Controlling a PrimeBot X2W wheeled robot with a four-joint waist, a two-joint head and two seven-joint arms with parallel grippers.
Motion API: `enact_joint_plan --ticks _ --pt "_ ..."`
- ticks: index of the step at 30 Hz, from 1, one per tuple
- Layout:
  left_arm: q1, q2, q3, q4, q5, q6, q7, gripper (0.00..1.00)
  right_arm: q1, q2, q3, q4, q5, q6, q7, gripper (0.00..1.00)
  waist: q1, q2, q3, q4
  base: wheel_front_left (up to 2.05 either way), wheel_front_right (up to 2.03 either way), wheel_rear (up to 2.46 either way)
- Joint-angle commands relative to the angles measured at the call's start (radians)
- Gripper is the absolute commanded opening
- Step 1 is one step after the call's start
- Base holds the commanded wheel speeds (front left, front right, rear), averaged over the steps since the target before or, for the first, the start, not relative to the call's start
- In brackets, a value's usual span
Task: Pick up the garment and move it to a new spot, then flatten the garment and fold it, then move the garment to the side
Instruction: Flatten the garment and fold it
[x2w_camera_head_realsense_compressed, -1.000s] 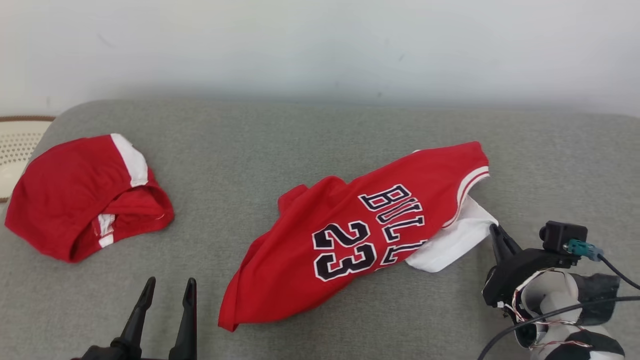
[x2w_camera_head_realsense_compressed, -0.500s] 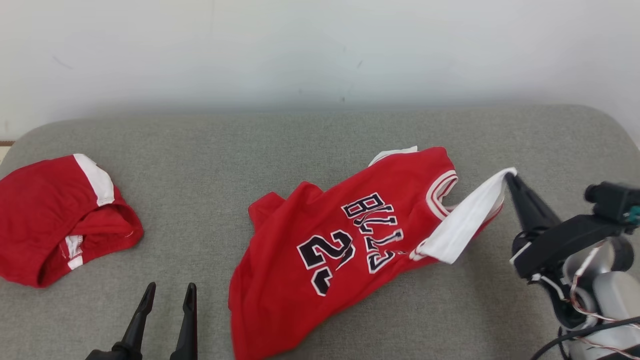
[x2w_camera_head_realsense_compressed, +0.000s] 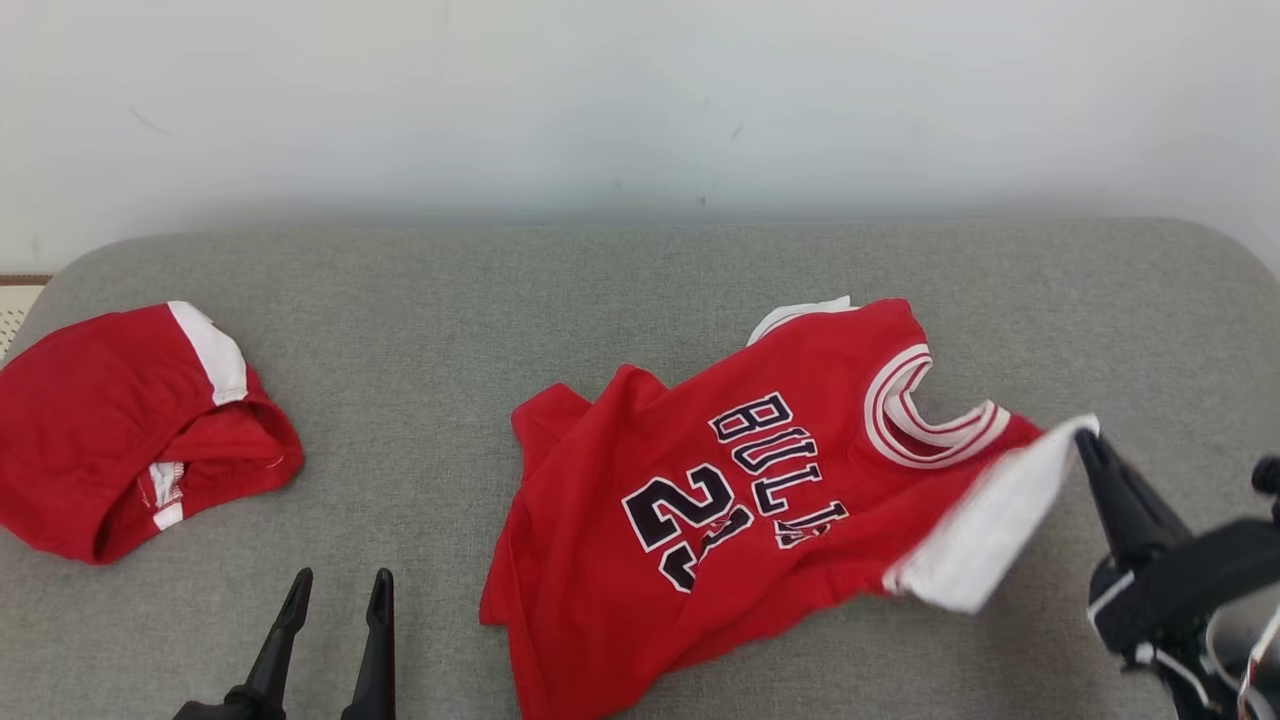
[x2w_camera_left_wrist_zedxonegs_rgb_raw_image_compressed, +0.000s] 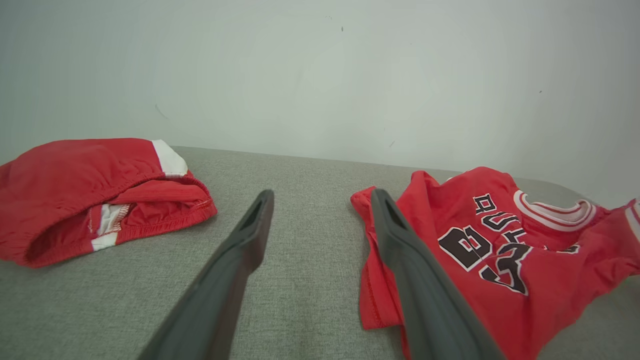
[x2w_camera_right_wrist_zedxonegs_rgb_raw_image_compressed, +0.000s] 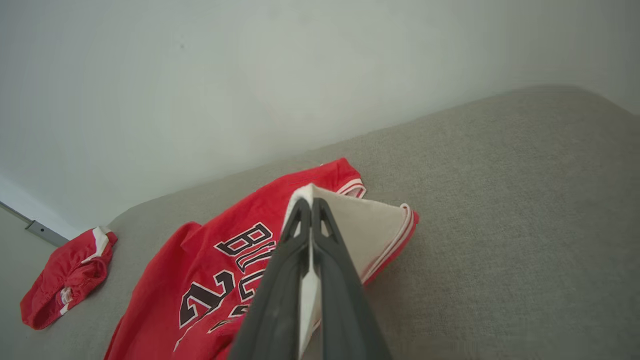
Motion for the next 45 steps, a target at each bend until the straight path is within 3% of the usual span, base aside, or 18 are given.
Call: enact_joint_plan --ticks 1,10,11,12,13,20,33,45 --pt "0.004 0.000 0.002 0.004 -0.005 0.002 -0.003 1.00 0.033 0.010 -0.011 -0.014 -0.008 -0.001 0.013 0.00 0.0001 0.0000 0.000 0.001 0.00 0.00 0.00" --pt "0.001 0.000 0.007 0.009 -0.011 0.005 -0.003 1.00 0.218 0.084 -0.109 -0.060 -0.064 -0.001 0.099 0.00 0.0001 0.0000 0.005 -0.017 0.00 0.00 0.00" --pt "-0.002 0.000 0.007 0.010 -0.011 0.005 -0.003 1.00 0.226 0.086 -0.114 -0.052 -0.086 -0.001 0.102 0.18 0.0001 0.0000 0.006 -0.018 0.00 0.00 0.00" --pt "-0.004 0.000 0.008 0.009 -0.011 0.004 -0.002 1.00 0.230 0.080 -0.123 -0.046 -0.119 -0.001 0.099 0.49 0.0001 0.0000 0.007 -0.020 0.00 0.00 0.00" --pt "-0.006 0.000 0.009 0.010 -0.011 0.003 -0.002 1.00 0.233 0.069 -0.133 -0.038 -0.165 -0.001 0.090 1.00 0.0001 0.0000 0.009 -0.022 0.00 0.00 0.00" --pt "-0.014 0.000 0.014 0.012 -0.006 -0.004 -0.002 1.00 0.188 0.087 -0.135 -0.028 -0.262 -0.001 -0.003 1.00 0.0001 0.0000 0.013 -0.021 0.00 0.00 0.00" --pt "-0.005 0.000 0.000 0.013 -0.016 -0.006 -0.003 1.00 0.133 0.109 -0.061 0.012 -0.272 -0.001 -0.279 1.00 0.0001 0.0000 0.014 0.006 0.00 0.00 0.00" --pt "0.012 0.000 -0.178 0.109 -0.027 -0.030 -0.002 1.00 0.110 0.095 -0.016 0.073 -0.269 -0.001 -0.329 1.00 0.0001 0.0000 -0.004 0.017 0.00 0.00 0.00"
